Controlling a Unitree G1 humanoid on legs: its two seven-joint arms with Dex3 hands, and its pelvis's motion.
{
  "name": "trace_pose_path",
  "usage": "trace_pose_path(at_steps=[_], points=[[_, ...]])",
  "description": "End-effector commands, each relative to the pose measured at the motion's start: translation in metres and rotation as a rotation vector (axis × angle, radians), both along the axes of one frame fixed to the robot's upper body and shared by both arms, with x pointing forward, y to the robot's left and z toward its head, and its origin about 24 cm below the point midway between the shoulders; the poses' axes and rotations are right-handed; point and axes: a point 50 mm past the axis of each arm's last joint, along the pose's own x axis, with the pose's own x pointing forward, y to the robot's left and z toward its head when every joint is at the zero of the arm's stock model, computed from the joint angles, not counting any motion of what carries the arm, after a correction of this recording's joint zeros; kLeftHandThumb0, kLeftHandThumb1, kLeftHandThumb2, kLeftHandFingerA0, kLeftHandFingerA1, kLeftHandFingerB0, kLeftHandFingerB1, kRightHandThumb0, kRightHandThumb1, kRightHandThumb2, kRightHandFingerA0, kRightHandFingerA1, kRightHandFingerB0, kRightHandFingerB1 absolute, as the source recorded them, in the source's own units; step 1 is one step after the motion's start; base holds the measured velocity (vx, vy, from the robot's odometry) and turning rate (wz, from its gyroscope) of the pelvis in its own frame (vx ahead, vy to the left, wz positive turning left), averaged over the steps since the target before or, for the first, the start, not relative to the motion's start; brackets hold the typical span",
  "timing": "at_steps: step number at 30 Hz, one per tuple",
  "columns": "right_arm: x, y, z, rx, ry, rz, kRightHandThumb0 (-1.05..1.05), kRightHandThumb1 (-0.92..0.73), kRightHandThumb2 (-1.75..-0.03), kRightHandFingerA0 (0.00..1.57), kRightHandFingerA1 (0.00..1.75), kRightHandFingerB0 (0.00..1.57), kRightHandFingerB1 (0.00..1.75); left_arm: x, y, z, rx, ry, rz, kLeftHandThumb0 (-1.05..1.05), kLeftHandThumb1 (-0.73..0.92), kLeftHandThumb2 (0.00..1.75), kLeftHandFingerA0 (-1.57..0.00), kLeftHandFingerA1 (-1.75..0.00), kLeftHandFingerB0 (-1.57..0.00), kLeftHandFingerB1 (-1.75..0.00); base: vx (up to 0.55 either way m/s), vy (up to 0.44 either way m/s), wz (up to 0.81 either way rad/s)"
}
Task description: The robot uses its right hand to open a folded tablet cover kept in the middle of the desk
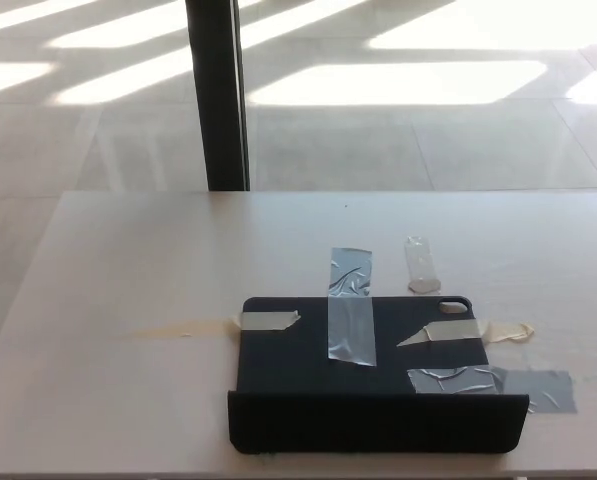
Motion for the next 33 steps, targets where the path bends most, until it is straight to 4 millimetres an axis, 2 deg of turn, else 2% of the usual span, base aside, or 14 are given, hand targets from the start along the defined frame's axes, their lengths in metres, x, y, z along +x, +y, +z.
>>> trace_pose_path(at_steps=[1,2,5,6,8,9,11,12,16,23,25,26,27,33], points=[[0.04,-0.047,0.076,-0.241,-0.467,-0.148,-0.78,-0.87,-0.67,0.67,0.44,0.36,0.34,-0.004,0.02,0.017,-0.061,-0.139,0.182,-0.9,0.92,0.75,-0.73,-0.77,-0.47,-0.64,0.0,0.0,0.0],[0.053,-0.049,0.085,-0.249,-0.52,-0.142,-0.82,-0.69,-1.04,0.63,0.58,0.35,0.48,-0.003,0.02,0.017,-0.064,-0.136,0.183,-0.89,0.92,0.76,-0.74,-0.77,-0.46,-0.63,0.0,0.0,0.0],[0.085,-0.045,0.116,-0.32,-0.612,-0.009,-0.74,-0.88,-0.67,0.73,0.45,0.4,0.36,-0.005,0.019,0.015,-0.062,-0.125,0.174,-0.89,0.92,0.76,-0.73,-0.75,-0.46,-0.61,0.0,0.0,0.0],[0.106,-0.039,0.133,-0.335,-0.67,0.063,-0.77,-0.71,-1.06,0.6,0.58,0.33,0.49,-0.008,0.019,0.015,-0.06,-0.124,0.175,-0.89,0.92,0.76,-0.74,-0.79,-0.45,-0.62,0.0,0.0,0.0],[0.123,-0.032,0.148,-0.342,-0.706,0.142,-0.77,-0.71,-1.06,0.6,0.58,0.33,0.49,-0.011,0.02,0.014,-0.064,-0.124,0.184,-0.89,0.92,0.76,-0.74,-0.79,-0.45,-0.62,0.0,0.0,0.0],[0.15,-0.017,0.171,-0.39,-0.791,0.276,-0.7,-0.91,-0.68,0.65,0.45,0.38,0.36,-0.011,0.02,0.014,-0.071,-0.142,0.203,-0.91,0.92,0.74,-0.76,-0.82,-0.45,-0.65,0.0,0.0,0.0],[0.175,-0.001,0.188,-0.415,-0.844,0.364,-0.72,-0.73,-1.06,0.57,0.58,0.36,0.5,-0.011,0.02,0.014,-0.062,-0.122,0.192,-0.89,0.92,0.77,-0.79,-0.8,-0.47,-0.64,0.0,0.0,0.0],[0.184,0.004,0.193,-0.391,-0.871,0.379,-0.81,-0.88,-0.67,0.7,0.43,0.49,0.35,-0.01,0.02,0.014,-0.064,-0.124,0.191,-0.89,0.92,0.77,-0.78,-0.79,-0.46,-0.64,0.0,0.0,0.0],[0.227,0.046,0.218,-0.317,-0.972,0.621,-0.79,-0.88,-0.67,0.65,0.48,0.42,0.37,-0.012,0.02,0.013,-0.072,-0.131,0.202,-0.88,0.92,0.77,-0.77,-0.81,-0.45,-0.64,0.0,0.0,0.0],[0.27,0.13,0.214,-0.23,-0.969,0.943,-0.75,-0.88,-0.67,0.68,0.48,0.41,0.35,-0.015,0.018,0.011,-0.08,-0.129,0.219,-0.9,0.92,0.73,-0.79,-0.8,-0.46,-0.65,0.0,0.0,0.0],[0.274,0.145,0.209,-0.215,-0.958,1.009,-0.83,-0.69,-1.05,0.6,0.59,0.35,0.49,-0.015,0.018,0.01,-0.087,-0.131,0.23,-0.89,0.92,0.72,-0.77,-0.8,-0.46,-0.64,0.0,0.0,0.0],[0.275,0.153,0.205,-0.254,-0.926,1.042,-0.85,-0.88,-0.67,0.71,0.45,0.43,0.34,-0.016,0.018,0.01,-0.086,-0.128,0.225,-0.89,0.92,0.73,-0.76,-0.78,-0.46,-0.64,0.0,0.0,0.0],[0.279,0.171,0.194,-0.327,-0.855,1.132,-0.84,-0.73,-1.08,0.65,0.6,0.36,0.48,-0.016,0.018,0.01,-0.086,-0.124,0.218,-0.9,0.92,0.73,-0.77,-0.79,-0.46,-0.64,0.0,0.0,0.0],[0.283,0.213,0.16,-0.41,-0.62,1.442,-0.82,-0.92,-0.71,0.59,0.5,0.35,0.32,-0.013,0.017,0.01,-0.085,-0.125,0.206,-0.87,0.92,0.76,-0.73,-0.76,-0.48,-0.62,0.0,0.0,0.0]])
